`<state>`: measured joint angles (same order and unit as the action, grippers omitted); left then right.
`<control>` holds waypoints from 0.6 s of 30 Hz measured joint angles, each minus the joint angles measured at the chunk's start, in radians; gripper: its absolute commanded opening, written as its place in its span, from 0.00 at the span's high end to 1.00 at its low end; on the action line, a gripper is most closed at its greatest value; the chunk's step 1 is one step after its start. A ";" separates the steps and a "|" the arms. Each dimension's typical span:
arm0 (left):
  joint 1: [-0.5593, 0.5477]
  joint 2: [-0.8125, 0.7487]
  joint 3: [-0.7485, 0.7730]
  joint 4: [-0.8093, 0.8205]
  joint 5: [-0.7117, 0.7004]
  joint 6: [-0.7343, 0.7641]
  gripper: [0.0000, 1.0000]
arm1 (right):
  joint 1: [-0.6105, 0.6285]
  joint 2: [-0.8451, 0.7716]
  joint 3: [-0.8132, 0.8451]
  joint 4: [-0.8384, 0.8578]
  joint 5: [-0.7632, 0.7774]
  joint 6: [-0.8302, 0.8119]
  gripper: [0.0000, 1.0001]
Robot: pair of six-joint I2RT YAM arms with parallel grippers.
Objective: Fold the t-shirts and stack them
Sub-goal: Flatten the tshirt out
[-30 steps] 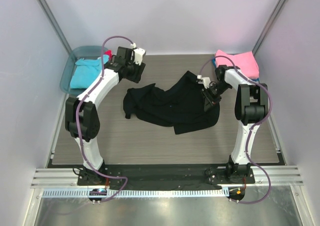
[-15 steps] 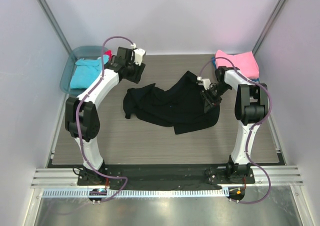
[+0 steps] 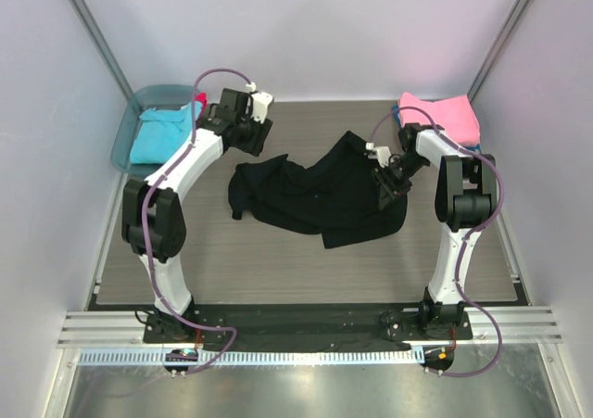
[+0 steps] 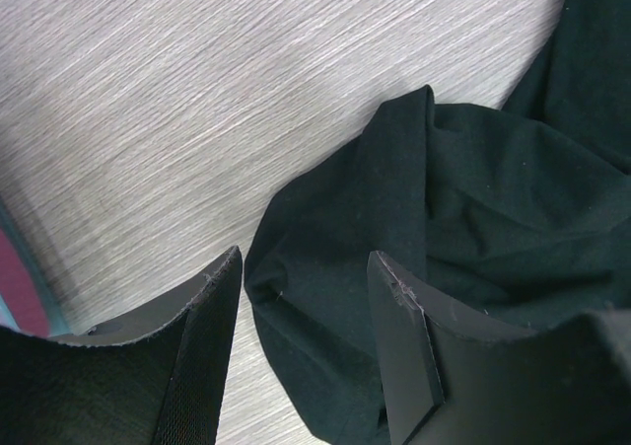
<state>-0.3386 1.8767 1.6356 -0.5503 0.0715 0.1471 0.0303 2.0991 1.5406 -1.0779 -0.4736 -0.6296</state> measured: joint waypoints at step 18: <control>-0.010 0.000 0.000 0.000 -0.016 0.016 0.44 | 0.000 0.000 0.035 -0.001 -0.032 0.024 0.99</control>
<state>-0.3489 1.8767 1.6356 -0.5503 0.0555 0.1627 0.0307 2.0987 1.5753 -1.0786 -0.5056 -0.6052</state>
